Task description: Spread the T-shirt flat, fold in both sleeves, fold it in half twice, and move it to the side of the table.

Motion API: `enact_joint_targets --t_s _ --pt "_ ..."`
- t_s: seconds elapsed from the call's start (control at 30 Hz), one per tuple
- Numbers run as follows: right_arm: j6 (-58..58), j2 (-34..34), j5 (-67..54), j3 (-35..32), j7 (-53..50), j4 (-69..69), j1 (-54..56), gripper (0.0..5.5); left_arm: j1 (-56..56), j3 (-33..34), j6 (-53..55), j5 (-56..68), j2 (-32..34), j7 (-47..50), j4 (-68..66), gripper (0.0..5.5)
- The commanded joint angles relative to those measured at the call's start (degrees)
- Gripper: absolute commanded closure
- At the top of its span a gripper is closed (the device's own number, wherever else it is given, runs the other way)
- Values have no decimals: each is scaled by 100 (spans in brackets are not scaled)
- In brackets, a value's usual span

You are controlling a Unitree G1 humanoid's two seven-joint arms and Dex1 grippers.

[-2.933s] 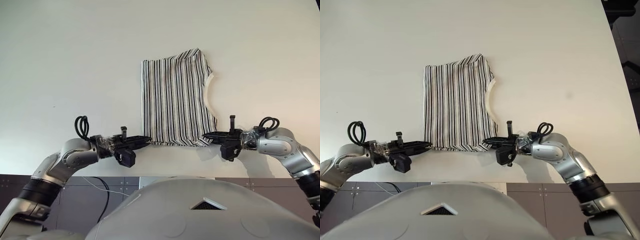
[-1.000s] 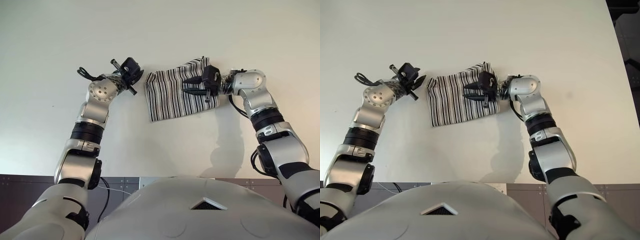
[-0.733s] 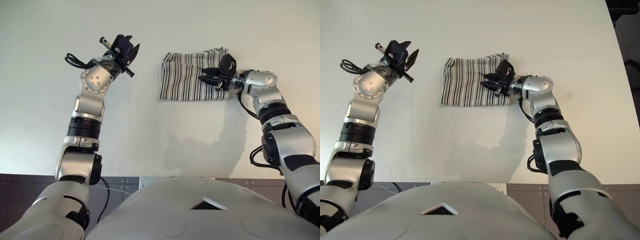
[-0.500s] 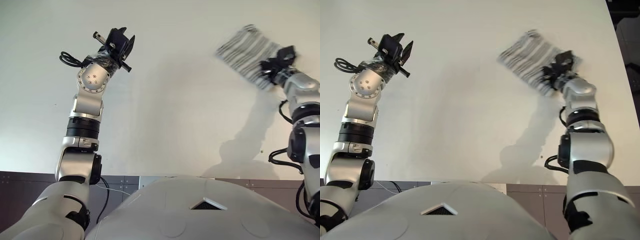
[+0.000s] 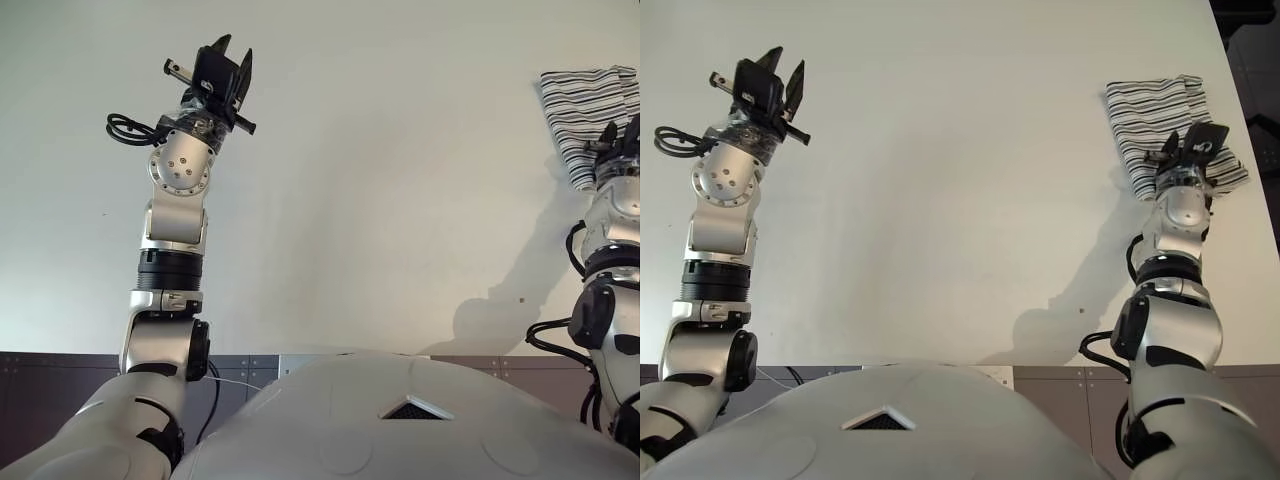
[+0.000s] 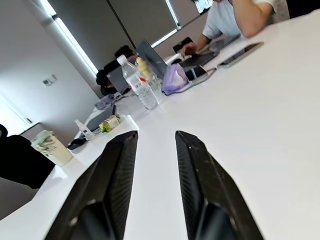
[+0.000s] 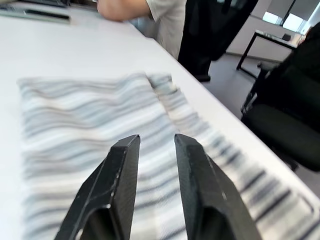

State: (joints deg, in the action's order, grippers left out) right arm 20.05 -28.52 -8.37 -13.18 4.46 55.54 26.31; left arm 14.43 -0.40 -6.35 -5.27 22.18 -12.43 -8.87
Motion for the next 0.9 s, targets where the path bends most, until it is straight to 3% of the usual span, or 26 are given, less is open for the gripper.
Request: enact_joint_targets --t_s 0.03,0.17,0.3,0.9 --pt "-143 805 -244 528 151 -3556 -917 424 -1171 378 33 39 -772 954 1567 412" --pt "-614 1744 -26 1198 -24 -4252 -1700 424 -1728 -186 -7 -338 -1664 1643 1565 412" --pt "-954 1997 129 1317 -9 -4198 -1793 424 -1636 -332 199 -469 -2040 1892 1208 412" --pt "-644 2059 636 1162 -10 -2957 -998 424 -327 -318 -208 -497 -2225 2133 -660 412"
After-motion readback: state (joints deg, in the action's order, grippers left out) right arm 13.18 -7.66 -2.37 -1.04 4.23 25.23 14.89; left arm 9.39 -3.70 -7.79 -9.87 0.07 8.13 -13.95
